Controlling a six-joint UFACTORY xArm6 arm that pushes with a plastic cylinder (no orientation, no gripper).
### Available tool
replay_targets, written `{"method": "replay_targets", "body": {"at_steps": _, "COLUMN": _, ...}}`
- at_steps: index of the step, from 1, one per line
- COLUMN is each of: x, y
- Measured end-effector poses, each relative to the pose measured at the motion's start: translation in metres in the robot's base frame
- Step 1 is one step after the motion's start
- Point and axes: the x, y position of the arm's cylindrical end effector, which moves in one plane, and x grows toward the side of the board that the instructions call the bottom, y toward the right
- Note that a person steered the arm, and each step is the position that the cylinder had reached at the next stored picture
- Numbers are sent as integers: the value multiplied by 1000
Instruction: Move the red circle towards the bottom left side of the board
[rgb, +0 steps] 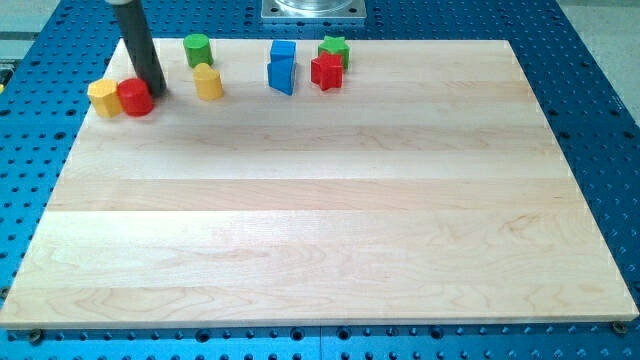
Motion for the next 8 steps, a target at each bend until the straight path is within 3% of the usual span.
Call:
{"method": "replay_targets", "body": {"at_steps": 1, "x": 48, "y": 6}}
{"method": "replay_targets", "body": {"at_steps": 3, "x": -14, "y": 7}}
{"method": "replay_targets", "body": {"at_steps": 4, "x": -10, "y": 5}}
{"method": "replay_targets", "body": {"at_steps": 8, "x": 92, "y": -14}}
